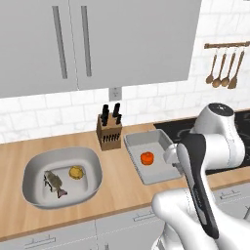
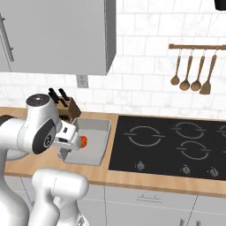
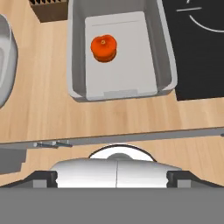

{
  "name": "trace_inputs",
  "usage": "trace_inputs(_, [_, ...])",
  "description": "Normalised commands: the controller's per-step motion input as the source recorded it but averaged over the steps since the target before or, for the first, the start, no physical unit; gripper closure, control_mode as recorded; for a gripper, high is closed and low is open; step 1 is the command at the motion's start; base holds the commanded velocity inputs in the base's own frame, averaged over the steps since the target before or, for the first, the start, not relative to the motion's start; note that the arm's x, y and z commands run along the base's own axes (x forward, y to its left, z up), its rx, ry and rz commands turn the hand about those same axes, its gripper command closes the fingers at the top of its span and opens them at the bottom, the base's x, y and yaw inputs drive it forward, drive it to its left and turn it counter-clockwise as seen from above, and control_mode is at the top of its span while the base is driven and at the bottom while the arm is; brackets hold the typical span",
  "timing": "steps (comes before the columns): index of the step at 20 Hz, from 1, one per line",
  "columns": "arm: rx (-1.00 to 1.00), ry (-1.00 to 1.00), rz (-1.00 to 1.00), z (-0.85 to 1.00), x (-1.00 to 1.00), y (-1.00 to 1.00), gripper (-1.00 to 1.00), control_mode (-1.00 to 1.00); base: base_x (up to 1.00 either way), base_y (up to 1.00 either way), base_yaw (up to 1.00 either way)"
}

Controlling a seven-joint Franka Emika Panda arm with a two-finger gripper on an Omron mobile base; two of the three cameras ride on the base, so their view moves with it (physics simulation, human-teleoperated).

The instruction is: Place one squash and one fish in each tupperware on the nearby counter, to pack two identical lunches.

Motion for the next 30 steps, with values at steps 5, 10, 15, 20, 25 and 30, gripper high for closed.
trace_inputs(5, [0.0, 0.0, 0.0, -0.01, -0.32, 0.0, -1.0, 1.0, -0.2, 0.0, 0.0])
trace_inputs(10, [0.0, 0.0, 0.0, 0.0, 0.0, 0.0, -1.0, 1.0, -1.0, 0.0, 0.19])
trace_inputs(15, [0.0, 0.0, 0.0, 0.0, 0.0, 0.0, -1.0, 1.0, -0.18, 0.11, 0.95])
trace_inputs(20, [0.0, 0.0, 0.0, 0.0, 0.0, 0.0, -1.0, 1.0, 0.0, 0.47, 0.99])
trace_inputs(25, [0.0, 0.0, 0.0, 0.0, 0.0, 0.0, -1.0, 1.0, -0.01, 0.57, 0.97])
trace_inputs(30, [0.0, 0.0, 0.0, 0.0, 0.0, 0.0, -1.0, 1.0, -0.13, 0.75, 0.82])
